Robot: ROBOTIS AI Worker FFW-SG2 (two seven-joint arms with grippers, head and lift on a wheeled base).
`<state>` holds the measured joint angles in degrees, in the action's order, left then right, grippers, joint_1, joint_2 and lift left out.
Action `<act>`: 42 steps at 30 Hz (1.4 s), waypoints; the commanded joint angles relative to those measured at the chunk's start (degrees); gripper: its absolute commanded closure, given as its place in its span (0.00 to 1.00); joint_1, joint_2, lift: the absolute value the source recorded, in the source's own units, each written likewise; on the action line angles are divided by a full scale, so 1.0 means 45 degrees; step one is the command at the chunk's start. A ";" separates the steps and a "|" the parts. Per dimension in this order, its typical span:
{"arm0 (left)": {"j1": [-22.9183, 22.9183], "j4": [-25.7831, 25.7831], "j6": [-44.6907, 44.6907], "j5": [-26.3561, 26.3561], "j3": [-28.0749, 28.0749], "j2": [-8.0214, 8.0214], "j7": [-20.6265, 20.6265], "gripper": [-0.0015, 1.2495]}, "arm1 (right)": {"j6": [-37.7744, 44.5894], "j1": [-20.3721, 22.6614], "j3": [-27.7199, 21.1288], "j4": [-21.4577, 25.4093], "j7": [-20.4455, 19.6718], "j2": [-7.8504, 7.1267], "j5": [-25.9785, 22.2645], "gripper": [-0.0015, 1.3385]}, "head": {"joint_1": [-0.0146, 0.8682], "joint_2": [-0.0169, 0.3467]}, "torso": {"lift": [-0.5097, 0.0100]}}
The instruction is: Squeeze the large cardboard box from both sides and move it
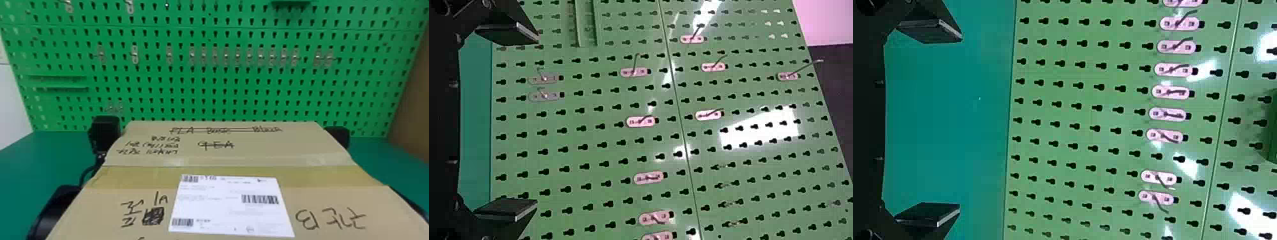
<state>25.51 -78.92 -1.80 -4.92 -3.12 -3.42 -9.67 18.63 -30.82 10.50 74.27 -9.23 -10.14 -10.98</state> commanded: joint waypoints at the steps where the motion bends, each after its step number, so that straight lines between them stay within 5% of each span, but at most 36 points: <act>1: 0.0092 -0.0001 0.0009 0.0000 0.0011 0.0095 0.0000 0.10 | 0.0000 -0.0105 0.0049 0.0000 0.0001 -0.0071 0.0000 0.08 | 0.47 0.19 | 0.58; 42: 0.0698 -0.0352 -0.0147 -0.0273 -0.0106 -0.0237 0.0000 0.10 | 0.0117 -0.0984 0.0323 0.0078 0.0021 -0.0286 0.0273 0.08 | 0.47 0.19 | 0.58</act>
<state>28.53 -80.51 -2.25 -6.00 -3.56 -4.47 -9.67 19.10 -34.95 11.96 74.32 -9.22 -11.43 -10.03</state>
